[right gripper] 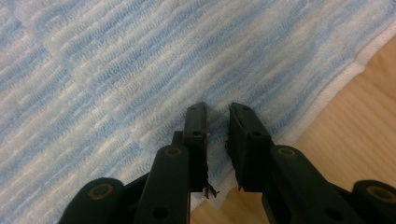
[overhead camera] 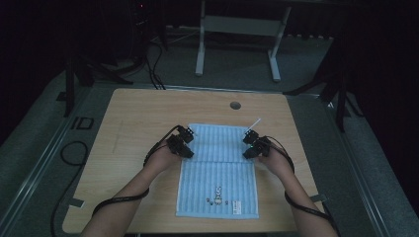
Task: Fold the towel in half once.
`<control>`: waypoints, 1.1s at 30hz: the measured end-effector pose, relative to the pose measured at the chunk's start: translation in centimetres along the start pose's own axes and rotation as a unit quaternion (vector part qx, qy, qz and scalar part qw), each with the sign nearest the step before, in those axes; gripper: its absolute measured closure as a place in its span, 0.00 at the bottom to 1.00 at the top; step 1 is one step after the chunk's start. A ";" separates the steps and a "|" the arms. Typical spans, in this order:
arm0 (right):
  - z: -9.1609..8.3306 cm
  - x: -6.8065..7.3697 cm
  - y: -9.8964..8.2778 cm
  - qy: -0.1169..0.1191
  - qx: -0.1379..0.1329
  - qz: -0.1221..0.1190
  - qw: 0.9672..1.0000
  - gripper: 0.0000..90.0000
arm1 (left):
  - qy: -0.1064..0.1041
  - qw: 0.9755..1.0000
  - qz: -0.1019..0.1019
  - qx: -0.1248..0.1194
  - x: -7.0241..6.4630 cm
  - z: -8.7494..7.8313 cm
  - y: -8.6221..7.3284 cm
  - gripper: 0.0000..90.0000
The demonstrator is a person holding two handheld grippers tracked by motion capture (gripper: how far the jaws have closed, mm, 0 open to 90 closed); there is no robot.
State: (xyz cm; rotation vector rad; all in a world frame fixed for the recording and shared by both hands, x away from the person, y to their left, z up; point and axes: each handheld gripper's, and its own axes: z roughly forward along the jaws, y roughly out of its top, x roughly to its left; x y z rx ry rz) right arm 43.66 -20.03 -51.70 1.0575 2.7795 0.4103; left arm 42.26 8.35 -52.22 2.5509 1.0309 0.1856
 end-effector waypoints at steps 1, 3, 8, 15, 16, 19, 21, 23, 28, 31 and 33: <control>0.1 -0.1 0.2 0.001 -0.004 0.004 1.000 0.85 | 0.002 1.000 -0.002 0.002 0.1 0.0 0.1 0.77; 0.2 -0.1 0.4 0.002 -0.008 0.009 1.000 0.85 | -0.002 1.000 -0.002 0.004 0.2 0.0 0.0 0.77; 0.1 0.1 0.1 0.008 -0.009 0.015 1.000 0.86 | -0.008 0.999 0.023 0.026 -0.6 -0.2 -0.2 0.77; -0.9 0.5 0.1 0.017 -0.012 0.005 1.000 0.80 | -0.013 0.999 0.023 0.018 -0.3 -1.3 0.3 0.71; -1.5 0.4 0.1 0.015 -0.020 0.006 1.000 0.80 | -0.010 1.000 0.016 0.011 -0.1 -1.6 0.4 0.70; -3.0 -0.7 0.8 0.000 -0.036 0.012 0.999 0.78 | 0.014 1.000 -0.001 -0.001 1.2 -2.3 1.2 0.62; -3.8 -1.9 1.5 -0.009 -0.042 0.024 0.999 0.77 | 0.018 1.000 -0.017 -0.012 2.3 -2.5 1.9 0.60; -4.1 -3.3 2.3 -0.012 -0.046 0.040 0.998 0.77 | 0.016 0.999 -0.037 -0.033 3.5 -2.5 2.6 0.56; -3.4 -6.2 4.4 -0.018 -0.042 0.084 0.995 0.70 | 0.028 0.996 -0.073 -0.046 5.4 -1.5 3.9 0.50; -2.3 -7.3 5.3 -0.024 -0.035 0.101 0.994 0.66 | 0.031 0.995 -0.084 -0.045 6.0 -0.7 4.5 0.48; -1.3 -7.8 5.8 -0.027 -0.025 0.111 0.993 0.63 | 0.030 0.994 -0.097 -0.045 6.5 -0.1 4.7 0.48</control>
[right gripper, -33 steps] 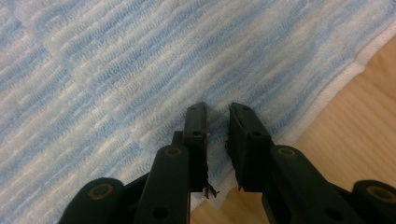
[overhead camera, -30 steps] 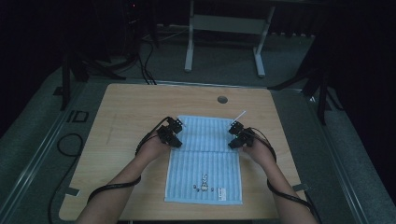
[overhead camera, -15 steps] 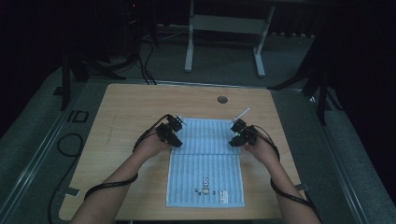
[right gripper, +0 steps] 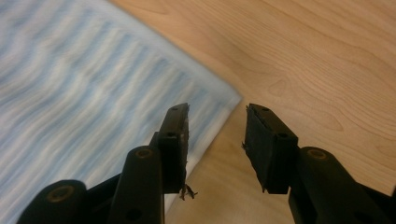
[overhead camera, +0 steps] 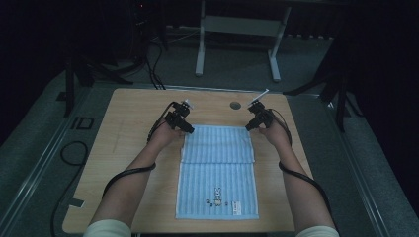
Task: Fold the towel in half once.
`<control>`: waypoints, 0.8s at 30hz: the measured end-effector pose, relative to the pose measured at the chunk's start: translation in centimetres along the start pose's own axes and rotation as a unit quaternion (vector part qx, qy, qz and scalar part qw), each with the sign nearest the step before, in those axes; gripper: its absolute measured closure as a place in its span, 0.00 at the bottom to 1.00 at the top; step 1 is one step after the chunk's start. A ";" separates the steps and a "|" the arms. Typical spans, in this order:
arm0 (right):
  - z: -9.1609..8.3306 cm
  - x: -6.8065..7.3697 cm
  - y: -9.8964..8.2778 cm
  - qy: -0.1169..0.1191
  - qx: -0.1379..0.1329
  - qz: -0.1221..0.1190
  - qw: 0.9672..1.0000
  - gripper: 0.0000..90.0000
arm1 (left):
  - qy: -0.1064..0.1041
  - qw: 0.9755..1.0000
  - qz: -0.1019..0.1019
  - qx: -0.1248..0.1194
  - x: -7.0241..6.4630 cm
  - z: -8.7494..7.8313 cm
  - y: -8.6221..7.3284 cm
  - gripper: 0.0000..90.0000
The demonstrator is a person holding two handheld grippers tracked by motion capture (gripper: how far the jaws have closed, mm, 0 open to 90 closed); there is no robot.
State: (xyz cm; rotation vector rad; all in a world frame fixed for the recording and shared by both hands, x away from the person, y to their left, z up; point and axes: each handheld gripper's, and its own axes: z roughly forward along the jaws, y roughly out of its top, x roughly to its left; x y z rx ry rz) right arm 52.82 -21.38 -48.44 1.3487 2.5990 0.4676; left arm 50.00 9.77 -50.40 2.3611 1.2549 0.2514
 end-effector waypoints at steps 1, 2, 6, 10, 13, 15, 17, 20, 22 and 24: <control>0.5 -0.1 0.2 -0.001 0.003 0.004 1.000 0.62 | -0.006 1.000 -0.008 0.002 0.2 0.4 0.1 0.48; 1.0 -0.3 0.3 -0.003 0.007 0.009 1.000 0.62 | -0.004 1.000 -0.010 0.000 0.4 0.7 0.2 0.47; 2.5 -0.5 0.7 -0.001 0.018 0.028 0.999 0.58 | -0.005 1.000 -0.021 0.004 1.1 1.7 0.4 0.47; 3.3 -0.4 0.8 -0.008 0.027 0.026 0.999 0.60 | 0.003 1.000 -0.018 0.017 1.5 2.6 0.6 0.47; 3.8 -0.3 0.8 -0.006 0.032 0.025 0.999 0.63 | -0.006 1.000 -0.023 0.007 1.6 2.8 0.7 0.47; 4.1 -0.1 0.7 -0.003 0.033 0.022 0.999 0.65 | -0.009 1.000 -0.019 0.011 1.4 3.0 0.8 0.48; 4.1 0.0 0.8 -0.001 0.033 0.022 0.999 0.70 | -0.009 1.000 -0.011 0.014 1.1 3.4 0.8 0.48; 4.0 0.2 0.7 0.000 0.032 0.016 0.999 0.80 | -0.006 1.000 -0.003 0.013 0.7 3.4 0.9 0.53; 4.0 0.4 0.7 0.004 0.035 0.010 0.999 0.90 | -0.011 1.000 0.003 0.013 0.4 3.3 0.9 0.62; 4.0 0.6 0.7 -0.007 0.029 0.004 1.000 0.93 | -0.026 1.000 0.005 0.016 0.1 3.3 0.9 0.81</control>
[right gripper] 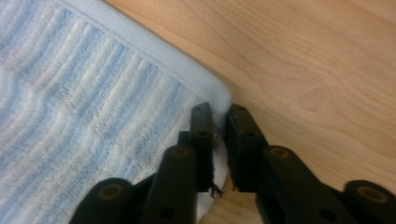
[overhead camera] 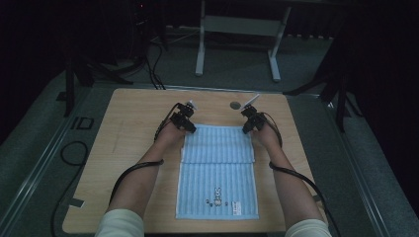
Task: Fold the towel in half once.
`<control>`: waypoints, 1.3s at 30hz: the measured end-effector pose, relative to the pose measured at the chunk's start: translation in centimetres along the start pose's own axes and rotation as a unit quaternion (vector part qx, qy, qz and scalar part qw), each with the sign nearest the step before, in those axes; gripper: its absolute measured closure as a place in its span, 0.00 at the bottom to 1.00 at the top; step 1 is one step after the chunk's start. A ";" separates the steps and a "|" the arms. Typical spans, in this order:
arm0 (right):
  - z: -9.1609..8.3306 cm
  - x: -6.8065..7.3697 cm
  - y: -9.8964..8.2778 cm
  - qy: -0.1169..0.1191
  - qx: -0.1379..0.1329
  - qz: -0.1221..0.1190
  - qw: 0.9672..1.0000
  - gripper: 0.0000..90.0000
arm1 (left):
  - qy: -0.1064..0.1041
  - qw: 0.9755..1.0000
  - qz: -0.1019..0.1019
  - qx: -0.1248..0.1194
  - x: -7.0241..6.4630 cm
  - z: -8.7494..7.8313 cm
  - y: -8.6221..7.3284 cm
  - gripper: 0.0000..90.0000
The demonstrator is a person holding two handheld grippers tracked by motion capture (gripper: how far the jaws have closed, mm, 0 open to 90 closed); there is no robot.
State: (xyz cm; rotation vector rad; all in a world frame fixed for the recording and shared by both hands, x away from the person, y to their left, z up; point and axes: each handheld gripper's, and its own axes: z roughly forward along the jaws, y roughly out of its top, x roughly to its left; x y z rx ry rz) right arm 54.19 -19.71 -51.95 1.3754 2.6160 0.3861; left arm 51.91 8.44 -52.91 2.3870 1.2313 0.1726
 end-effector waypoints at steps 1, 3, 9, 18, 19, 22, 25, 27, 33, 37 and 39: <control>0.0 0.1 0.0 0.002 0.000 0.003 1.000 0.93 | -0.003 1.000 0.005 0.001 -0.2 0.0 0.0 0.90; -0.3 0.2 0.0 0.004 -0.006 -0.003 1.000 0.93 | -0.003 1.000 0.012 -0.007 -0.5 -0.5 0.0 0.94; -3.3 -0.3 0.8 0.005 -0.035 -0.005 0.999 0.94 | -0.029 0.998 0.005 -0.061 -0.4 -4.4 0.7 0.94; -10.0 -0.5 2.5 0.003 -0.101 -0.012 0.995 0.93 | -0.010 0.993 0.017 -0.119 -0.2 -11.9 2.4 0.94; -10.9 -0.5 2.7 0.006 -0.111 -0.013 0.994 0.93 | -0.010 0.992 0.020 -0.126 -0.4 -12.9 2.6 0.94; -13.9 -0.2 3.2 -0.006 -0.140 -0.026 0.990 0.93 | 0.003 0.989 0.034 -0.146 -0.9 -15.7 3.2 0.94; -16.8 0.3 3.2 -0.012 -0.166 -0.041 0.985 0.93 | 0.010 0.986 0.041 -0.162 -1.4 -18.1 3.2 0.94; -18.4 0.7 2.8 -0.015 -0.183 -0.055 0.981 0.93 | 0.012 0.984 0.046 -0.170 -1.7 -19.0 2.8 0.94; -20.3 3.0 -0.5 -0.009 -0.211 -0.100 0.972 0.93 | -0.009 0.984 0.061 -0.170 -2.9 -19.8 -0.4 0.94; -19.6 4.8 -3.5 -0.005 -0.205 -0.132 0.970 0.93 | -0.023 0.982 0.085 -0.165 -5.0 -19.0 -4.0 0.94; -18.9 5.3 -5.2 0.006 -0.204 -0.139 0.969 0.93 | -0.033 0.982 0.092 -0.163 -5.9 -18.4 -5.5 0.94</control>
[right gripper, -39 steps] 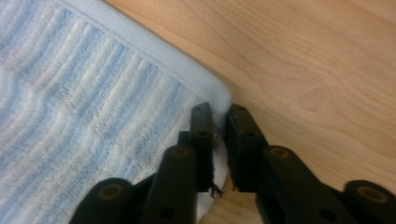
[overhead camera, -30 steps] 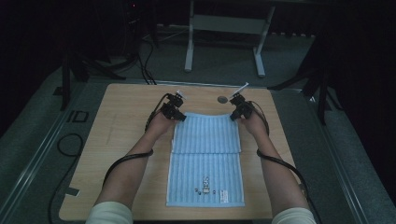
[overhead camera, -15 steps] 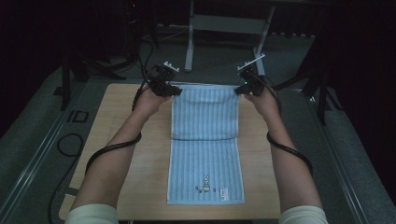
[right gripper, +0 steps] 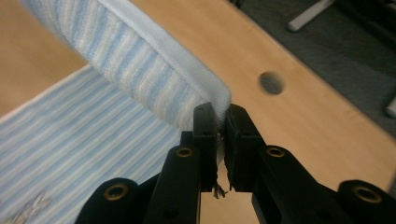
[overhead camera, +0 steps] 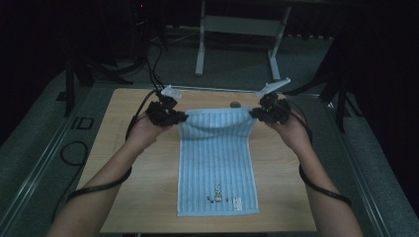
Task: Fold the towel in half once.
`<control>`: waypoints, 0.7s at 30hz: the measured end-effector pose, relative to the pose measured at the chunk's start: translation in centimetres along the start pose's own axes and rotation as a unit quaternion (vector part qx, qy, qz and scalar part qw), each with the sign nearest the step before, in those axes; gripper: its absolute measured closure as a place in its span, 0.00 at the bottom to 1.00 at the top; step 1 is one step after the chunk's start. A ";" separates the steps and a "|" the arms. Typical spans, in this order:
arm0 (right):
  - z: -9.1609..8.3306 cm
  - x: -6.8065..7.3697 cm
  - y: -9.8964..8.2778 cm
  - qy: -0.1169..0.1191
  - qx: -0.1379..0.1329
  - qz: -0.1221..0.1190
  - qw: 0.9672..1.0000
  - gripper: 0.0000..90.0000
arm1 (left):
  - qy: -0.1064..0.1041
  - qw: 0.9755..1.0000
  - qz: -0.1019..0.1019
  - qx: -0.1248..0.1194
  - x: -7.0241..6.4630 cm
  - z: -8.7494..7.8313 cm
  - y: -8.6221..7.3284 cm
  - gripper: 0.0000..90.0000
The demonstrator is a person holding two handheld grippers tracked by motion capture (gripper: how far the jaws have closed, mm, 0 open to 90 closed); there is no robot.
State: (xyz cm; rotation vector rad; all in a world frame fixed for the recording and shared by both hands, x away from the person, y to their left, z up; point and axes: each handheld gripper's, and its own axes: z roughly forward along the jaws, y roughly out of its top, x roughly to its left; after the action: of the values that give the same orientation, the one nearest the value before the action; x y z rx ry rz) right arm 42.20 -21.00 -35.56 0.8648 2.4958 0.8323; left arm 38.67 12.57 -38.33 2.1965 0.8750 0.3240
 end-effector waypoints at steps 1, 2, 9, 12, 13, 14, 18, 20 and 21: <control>0.0 0.4 -0.9 0.006 0.002 -0.001 1.000 0.93 | -0.003 1.000 0.005 0.002 -0.7 0.1 -0.8 0.94; 0.1 0.8 -1.7 0.013 0.005 0.001 1.000 0.93 | -0.007 1.000 0.011 0.007 -1.3 0.2 -1.5 0.94; 1.2 3.8 -8.4 0.048 0.023 0.014 0.998 0.92 | -0.057 0.998 0.015 0.032 -4.7 1.5 -6.6 0.94; 2.2 5.0 -10.6 0.070 0.037 0.025 0.997 0.92 | -0.072 0.996 0.012 0.052 -5.8 2.7 -8.9 0.94; 2.6 5.4 -11.4 0.071 0.043 0.026 0.996 0.92 | -0.075 0.996 0.009 0.056 -6.0 3.1 -9.6 0.94; 3.0 5.9 -12.1 0.079 0.050 0.031 0.995 0.92 | -0.079 0.995 0.004 0.063 -6.3 3.6 -10.3 0.94; 4.6 6.9 -14.3 0.099 0.066 0.051 0.992 0.92 | -0.080 0.992 0.003 0.094 -6.7 5.3 -12.3 0.94; 5.2 7.1 -15.0 0.108 0.072 0.051 0.990 0.92 | -0.084 0.992 -0.004 0.098 -6.6 5.6 -12.7 0.94; 5.4 7.2 -15.2 0.107 0.074 0.052 0.990 0.92 | -0.089 0.991 -0.008 0.097 -6.5 5.7 -12.9 0.94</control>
State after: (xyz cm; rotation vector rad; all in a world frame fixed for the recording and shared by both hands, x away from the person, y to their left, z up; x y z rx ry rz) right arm 33.01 -23.77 -50.39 1.0118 2.7478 0.8212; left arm 30.22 11.42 -51.31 2.3531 0.8555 0.0344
